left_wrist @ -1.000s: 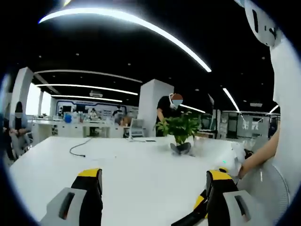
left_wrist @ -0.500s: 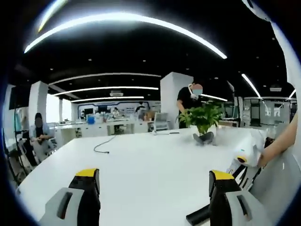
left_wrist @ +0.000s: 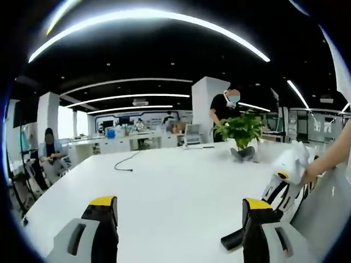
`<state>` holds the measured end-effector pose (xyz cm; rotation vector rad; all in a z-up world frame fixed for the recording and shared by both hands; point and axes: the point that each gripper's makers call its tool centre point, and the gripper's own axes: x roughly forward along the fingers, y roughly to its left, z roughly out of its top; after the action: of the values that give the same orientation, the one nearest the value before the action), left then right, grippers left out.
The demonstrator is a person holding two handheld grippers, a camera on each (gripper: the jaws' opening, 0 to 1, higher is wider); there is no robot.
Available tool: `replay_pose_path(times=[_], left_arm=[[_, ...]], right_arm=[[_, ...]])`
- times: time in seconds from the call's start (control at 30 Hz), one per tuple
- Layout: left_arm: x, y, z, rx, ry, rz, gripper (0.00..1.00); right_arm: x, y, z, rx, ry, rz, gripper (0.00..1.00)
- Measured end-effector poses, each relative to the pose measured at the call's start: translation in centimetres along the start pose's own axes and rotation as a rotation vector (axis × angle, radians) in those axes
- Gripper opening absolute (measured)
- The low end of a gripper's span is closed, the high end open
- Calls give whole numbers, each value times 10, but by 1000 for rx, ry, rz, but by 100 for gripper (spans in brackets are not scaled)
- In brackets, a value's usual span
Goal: Press the specified remote control buttons in sequence, fully releasing each button before pressing the next.
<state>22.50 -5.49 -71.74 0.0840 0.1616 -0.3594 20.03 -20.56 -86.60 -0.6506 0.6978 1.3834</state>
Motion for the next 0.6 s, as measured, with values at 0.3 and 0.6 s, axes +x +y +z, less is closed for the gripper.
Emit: replay_pose_path(times=[0.3, 0.6], left_arm=[[-1, 3, -3, -11, 9, 9, 97], [-2, 4, -1, -20, 1, 10, 97]], right_arm=[[2, -27, 1, -22, 10, 5, 21], [1, -54, 1, -17, 18, -4, 21]])
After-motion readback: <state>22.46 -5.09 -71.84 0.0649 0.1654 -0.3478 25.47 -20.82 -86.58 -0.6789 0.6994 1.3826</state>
